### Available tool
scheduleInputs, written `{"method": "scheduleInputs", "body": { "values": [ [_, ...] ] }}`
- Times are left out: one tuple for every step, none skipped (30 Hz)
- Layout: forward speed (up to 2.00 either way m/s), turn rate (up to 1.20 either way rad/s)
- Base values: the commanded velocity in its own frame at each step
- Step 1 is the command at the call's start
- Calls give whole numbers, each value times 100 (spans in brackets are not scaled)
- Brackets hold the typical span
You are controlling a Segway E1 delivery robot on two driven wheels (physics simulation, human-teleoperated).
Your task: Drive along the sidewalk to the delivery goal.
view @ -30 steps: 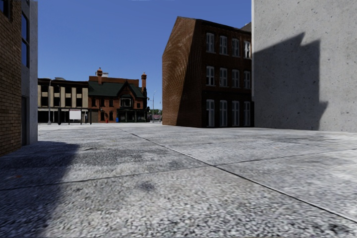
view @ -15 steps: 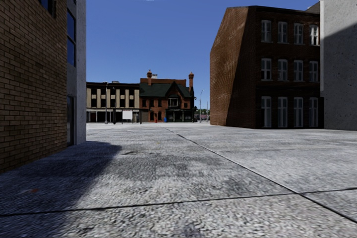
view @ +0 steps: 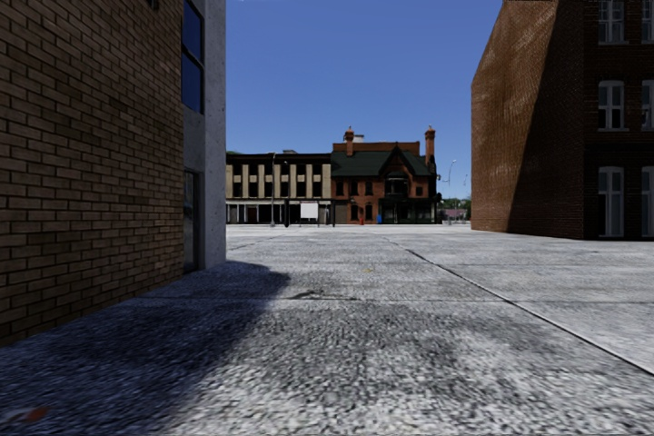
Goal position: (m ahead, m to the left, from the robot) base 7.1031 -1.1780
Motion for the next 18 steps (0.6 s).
{"method": "scheduleInputs", "body": {
  "values": [
    [200, 0],
    [200, 0],
    [200, 0],
    [200, 0],
    [200, 0],
    [200, 0],
    [200, 0],
    [200, 0],
    [200, 0],
    [200, 0],
    [200, 0],
    [200, 0],
    [200, 0],
    [200, 0],
    [200, 0],
    [200, 0],
    [200, 0],
    [200, 0]
  ]
}}
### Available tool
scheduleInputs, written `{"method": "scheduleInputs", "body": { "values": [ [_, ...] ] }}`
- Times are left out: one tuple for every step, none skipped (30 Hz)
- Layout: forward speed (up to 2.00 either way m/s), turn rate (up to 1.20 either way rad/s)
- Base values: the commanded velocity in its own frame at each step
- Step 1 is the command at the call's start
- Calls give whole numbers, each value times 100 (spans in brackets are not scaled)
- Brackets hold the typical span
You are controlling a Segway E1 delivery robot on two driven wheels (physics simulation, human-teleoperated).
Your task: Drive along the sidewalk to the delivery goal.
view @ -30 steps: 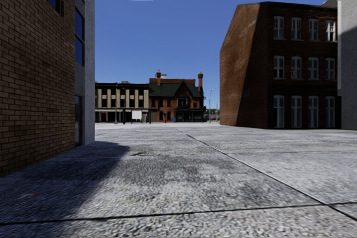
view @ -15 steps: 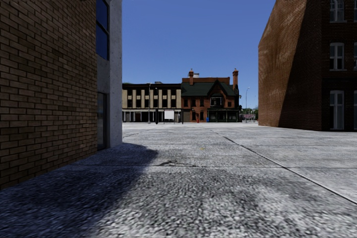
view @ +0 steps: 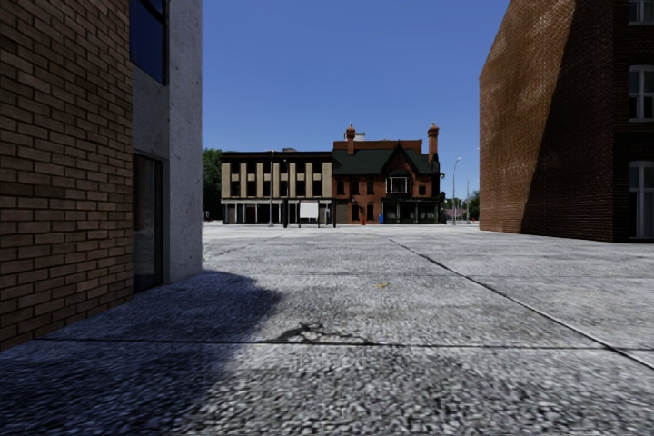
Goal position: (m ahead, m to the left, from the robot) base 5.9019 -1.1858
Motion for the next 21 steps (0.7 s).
{"method": "scheduleInputs", "body": {
  "values": [
    [200, 0],
    [200, 0],
    [200, 0],
    [200, 0],
    [200, 0],
    [200, 0],
    [200, 0],
    [200, 0],
    [200, 0],
    [200, 0],
    [200, 0],
    [200, 0],
    [200, 0],
    [200, 0],
    [200, 0],
    [200, 0],
    [200, 0],
    [200, 0],
    [200, 0],
    [200, 0],
    [200, 0]
  ]
}}
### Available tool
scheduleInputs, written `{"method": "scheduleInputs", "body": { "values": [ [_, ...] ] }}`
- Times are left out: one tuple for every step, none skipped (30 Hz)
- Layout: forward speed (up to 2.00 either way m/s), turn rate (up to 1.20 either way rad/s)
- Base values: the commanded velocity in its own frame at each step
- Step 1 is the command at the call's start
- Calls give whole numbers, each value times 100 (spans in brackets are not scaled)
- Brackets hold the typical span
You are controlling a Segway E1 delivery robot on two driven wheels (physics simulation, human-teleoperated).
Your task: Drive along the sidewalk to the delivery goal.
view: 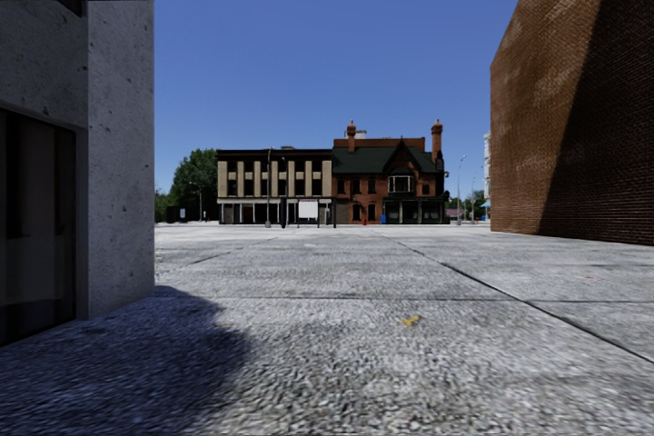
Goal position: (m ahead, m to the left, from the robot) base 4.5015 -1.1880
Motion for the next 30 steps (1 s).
{"method": "scheduleInputs", "body": {
  "values": [
    [200, -2],
    [200, -2],
    [200, -14],
    [200, -19],
    [200, -19],
    [200, -26],
    [200, -34],
    [200, -36],
    [200, -36],
    [200, -37],
    [200, -37],
    [200, -37],
    [200, -37],
    [200, -37],
    [200, -37],
    [200, -37],
    [200, -37],
    [200, -37],
    [200, -37],
    [200, -37],
    [200, -37],
    [200, -37],
    [200, -37],
    [200, -37],
    [200, -37],
    [200, -37],
    [200, -37],
    [200, -37],
    [200, -37],
    [200, -37]
  ]
}}
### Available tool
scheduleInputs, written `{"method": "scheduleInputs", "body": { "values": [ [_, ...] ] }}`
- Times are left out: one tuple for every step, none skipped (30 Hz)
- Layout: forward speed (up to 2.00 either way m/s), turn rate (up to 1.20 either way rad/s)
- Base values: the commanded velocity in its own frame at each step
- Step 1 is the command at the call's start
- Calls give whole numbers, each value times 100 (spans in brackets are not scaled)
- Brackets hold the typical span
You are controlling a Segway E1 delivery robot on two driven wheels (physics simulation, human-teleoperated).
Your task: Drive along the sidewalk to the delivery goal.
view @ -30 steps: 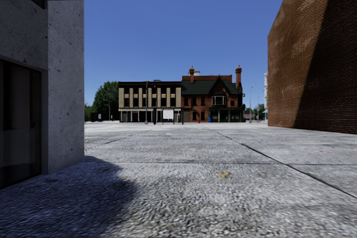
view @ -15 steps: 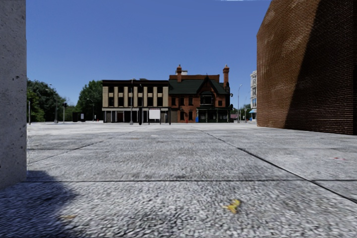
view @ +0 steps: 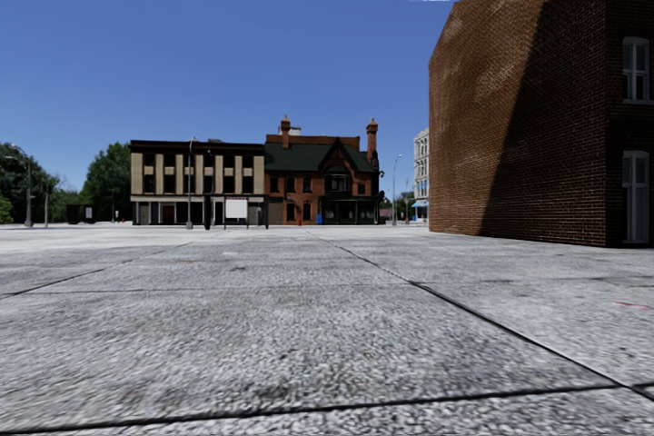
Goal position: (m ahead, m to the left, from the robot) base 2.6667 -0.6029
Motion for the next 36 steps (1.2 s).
{"method": "scheduleInputs", "body": {
  "values": [
    [200, -37],
    [200, -37],
    [200, -37],
    [200, -37],
    [200, -37],
    [200, -37],
    [200, -39],
    [200, -47],
    [194, -52],
    [194, -52],
    [189, -53],
    [184, -54],
    [184, -54],
    [182, -54],
    [181, -54],
    [180, -54],
    [180, -54],
    [179, -54],
    [178, -54],
    [172, -54],
    [172, -54],
    [168, -54],
    [165, -50],
    [161, -48],
    [161, -48],
    [156, -47],
    [150, -47],
    [150, -47],
    [141, -46],
    [137, -45],
    [132, -45],
    [132, -45],
    [128, -45],
    [126, -45],
    [126, -45],
    [126, -45]
  ]
}}
